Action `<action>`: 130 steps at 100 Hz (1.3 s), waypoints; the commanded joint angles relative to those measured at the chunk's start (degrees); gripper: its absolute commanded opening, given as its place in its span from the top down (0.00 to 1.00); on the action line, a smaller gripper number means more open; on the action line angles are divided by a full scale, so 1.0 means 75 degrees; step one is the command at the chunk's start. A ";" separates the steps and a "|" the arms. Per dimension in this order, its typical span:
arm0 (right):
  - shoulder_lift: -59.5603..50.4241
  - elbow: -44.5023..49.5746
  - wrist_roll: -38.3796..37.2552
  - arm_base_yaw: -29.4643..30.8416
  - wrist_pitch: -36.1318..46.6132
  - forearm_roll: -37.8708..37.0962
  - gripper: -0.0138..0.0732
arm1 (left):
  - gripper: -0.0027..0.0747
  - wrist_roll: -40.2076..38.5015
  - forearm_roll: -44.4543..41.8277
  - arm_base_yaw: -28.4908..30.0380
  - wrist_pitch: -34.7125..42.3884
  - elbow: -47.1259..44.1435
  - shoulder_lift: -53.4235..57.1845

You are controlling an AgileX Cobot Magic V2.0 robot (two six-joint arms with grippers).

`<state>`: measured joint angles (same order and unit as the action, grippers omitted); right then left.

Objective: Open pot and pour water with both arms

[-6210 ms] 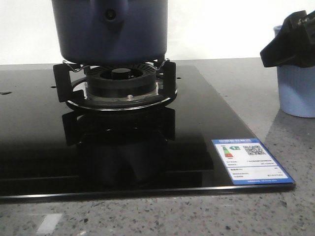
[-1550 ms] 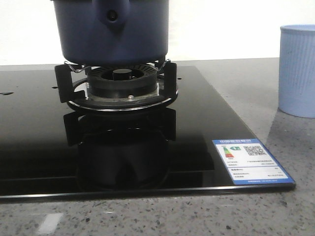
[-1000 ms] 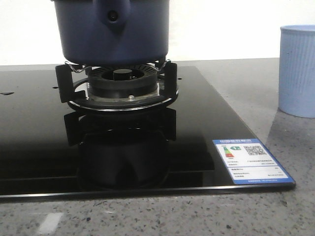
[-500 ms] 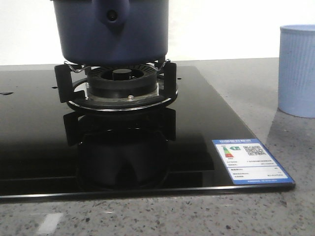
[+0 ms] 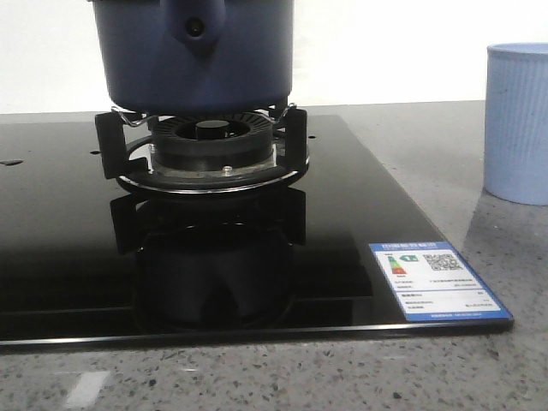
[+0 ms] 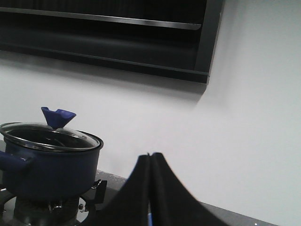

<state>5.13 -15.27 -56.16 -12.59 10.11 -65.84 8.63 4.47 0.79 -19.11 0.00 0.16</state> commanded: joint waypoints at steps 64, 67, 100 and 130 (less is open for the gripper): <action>0.0084 0.1055 0.7197 0.0290 -0.1894 0.7080 0.92 | 0.99 -0.0088 0.0028 0.0012 0.0320 -0.0295 0.0203; 0.0084 0.1207 0.7197 0.0385 -0.1858 0.7080 0.92 | 0.99 -0.0088 0.0028 0.0012 0.0320 -0.0295 0.0203; -0.0932 0.2174 0.7180 0.1634 -0.2724 0.7762 0.92 | 0.99 -0.0088 0.0028 0.0012 0.0320 -0.0295 0.0203; -0.0929 0.2174 0.7180 0.1680 -0.3635 0.7900 0.92 | 0.99 -0.0088 0.0028 0.0012 0.0320 -0.0295 0.0203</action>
<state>-0.57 0.83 -2.84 -0.19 -18.44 -6.68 8.63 4.47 0.79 -19.24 0.00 0.16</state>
